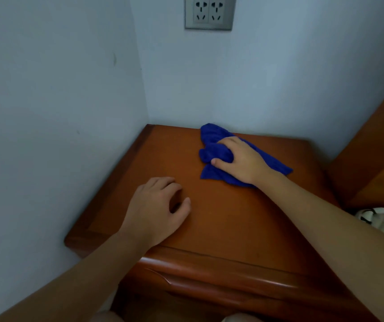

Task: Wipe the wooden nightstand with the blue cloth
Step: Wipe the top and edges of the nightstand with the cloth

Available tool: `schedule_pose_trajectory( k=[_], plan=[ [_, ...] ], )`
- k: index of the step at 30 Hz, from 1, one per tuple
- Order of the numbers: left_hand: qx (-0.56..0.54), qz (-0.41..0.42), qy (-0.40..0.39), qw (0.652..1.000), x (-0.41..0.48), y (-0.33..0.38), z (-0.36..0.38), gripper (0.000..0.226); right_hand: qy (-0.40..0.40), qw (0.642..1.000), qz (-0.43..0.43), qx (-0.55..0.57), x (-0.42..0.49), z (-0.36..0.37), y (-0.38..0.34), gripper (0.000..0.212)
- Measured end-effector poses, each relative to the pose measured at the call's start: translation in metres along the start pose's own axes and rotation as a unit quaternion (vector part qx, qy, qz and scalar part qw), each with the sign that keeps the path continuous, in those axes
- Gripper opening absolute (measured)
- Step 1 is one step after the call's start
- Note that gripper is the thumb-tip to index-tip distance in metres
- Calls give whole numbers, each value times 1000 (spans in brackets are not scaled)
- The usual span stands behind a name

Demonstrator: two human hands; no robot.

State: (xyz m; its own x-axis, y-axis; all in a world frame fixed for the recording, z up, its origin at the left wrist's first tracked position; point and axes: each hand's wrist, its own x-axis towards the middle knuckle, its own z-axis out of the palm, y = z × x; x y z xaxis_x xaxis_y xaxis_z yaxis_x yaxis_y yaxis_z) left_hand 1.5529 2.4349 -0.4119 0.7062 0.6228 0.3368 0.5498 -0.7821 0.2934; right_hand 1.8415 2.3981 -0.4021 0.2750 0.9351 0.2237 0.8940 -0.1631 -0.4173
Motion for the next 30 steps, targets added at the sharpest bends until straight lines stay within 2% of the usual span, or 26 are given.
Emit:
schedule_pose_trajectory(
  k=[3, 6, 8, 13, 15, 18, 22, 25, 30],
  plan=[
    [4, 0, -2, 1000, 0, 0, -1, 53, 51, 992, 101, -50, 13, -8, 20, 64],
    [5, -1, -11, 1000, 2, 0, -2, 56, 55, 981, 156, -102, 26, -8, 19, 72],
    [3, -3, -12, 1000, 2, 0, -2, 56, 40, 981, 149, -114, 24, -8, 14, 74],
    [6, 1, -8, 1000, 1, 1, -1, 55, -1, 994, 53, -91, -23, -17, 13, 70],
    [9, -1, -9, 1000, 2, 0, -1, 55, 21, 995, 61, -79, -33, -20, 21, 66],
    [9, 0, -14, 1000, 2, 1, -2, 57, 55, 984, 137, -102, -20, -22, 34, 69],
    [5, -4, -16, 1000, 3, 3, -4, 59, 55, 969, 208, -121, 4, -21, 37, 76],
    [1, -4, -20, 1000, 3, 3, -5, 59, 30, 974, 192, -120, 1, -22, 32, 77],
    [2, -7, -18, 1000, 0, 4, -5, 60, 1, 989, 111, -94, -60, -27, 8, 77]
  ],
)
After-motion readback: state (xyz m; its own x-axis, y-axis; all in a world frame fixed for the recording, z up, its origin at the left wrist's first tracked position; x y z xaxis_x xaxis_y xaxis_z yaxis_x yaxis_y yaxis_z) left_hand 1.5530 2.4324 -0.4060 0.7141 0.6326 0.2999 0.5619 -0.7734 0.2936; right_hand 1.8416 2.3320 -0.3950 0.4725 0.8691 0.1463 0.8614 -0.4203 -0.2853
